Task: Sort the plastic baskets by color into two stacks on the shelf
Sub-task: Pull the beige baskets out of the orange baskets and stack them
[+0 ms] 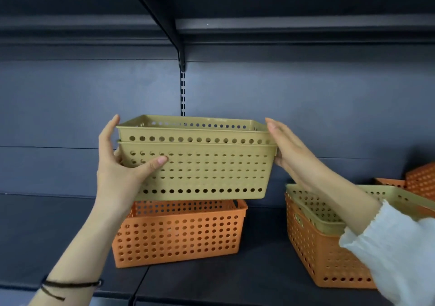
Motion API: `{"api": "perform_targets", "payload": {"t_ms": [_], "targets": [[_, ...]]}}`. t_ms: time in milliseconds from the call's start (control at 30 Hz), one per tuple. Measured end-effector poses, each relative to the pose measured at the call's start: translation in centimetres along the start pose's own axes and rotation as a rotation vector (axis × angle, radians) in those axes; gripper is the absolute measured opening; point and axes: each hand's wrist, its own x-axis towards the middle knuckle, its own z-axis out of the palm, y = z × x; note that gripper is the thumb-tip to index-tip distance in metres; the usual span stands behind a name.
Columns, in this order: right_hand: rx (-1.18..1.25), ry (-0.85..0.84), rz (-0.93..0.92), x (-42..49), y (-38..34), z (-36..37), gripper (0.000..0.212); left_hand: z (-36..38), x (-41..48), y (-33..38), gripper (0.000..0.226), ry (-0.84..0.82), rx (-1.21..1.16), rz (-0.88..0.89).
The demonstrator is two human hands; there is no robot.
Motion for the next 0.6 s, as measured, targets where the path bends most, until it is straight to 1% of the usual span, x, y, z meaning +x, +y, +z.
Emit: {"api": "perform_targets", "payload": {"t_ms": [33, 67, 167, 267, 300, 367, 400, 533, 600], "targets": [[0.002, 0.02, 0.001, -0.3, -0.4, -1.0, 0.049, 0.7, 0.0, 0.1, 0.093, -0.007, -0.027, 0.004], [0.015, 0.033, -0.003, -0.6, -0.8, -2.2, 0.038, 1.4, -0.1, 0.2, 0.089, -0.017, -0.057, 0.011], [0.014, 0.082, -0.041, -1.6, -1.7, -5.8, 0.039, 4.3, -0.6, 1.1, 0.083, -0.031, -0.121, 0.021], [0.008, 0.139, -0.077, -2.8, -1.8, -9.3, 0.027, 7.8, -1.6, 2.1, 0.082, -0.036, -0.181, 0.014], [-0.006, 0.176, -0.092, -3.2, -1.6, -10.6, 0.03, 9.2, -2.0, 2.5, 0.082, -0.045, -0.195, 0.012], [-0.019, 0.269, -0.134, -4.0, -1.2, -13.3, 0.053, 12.0, -2.9, 3.1, 0.083, -0.073, -0.218, 0.016], [-0.018, 0.313, -0.153, -4.5, -1.2, -14.7, 0.059, 13.5, -3.3, 3.4, 0.083, -0.085, -0.227, 0.019], [-0.036, 0.384, -0.201, -6.5, -0.9, -20.4, 0.074, 19.3, -5.6, 4.2, 0.083, -0.146, -0.28, 0.013], [-0.044, 0.406, -0.222, -7.3, -0.5, -23.1, 0.076, 21.9, -7.1, 4.6, 0.081, -0.188, -0.295, 0.003]]}}
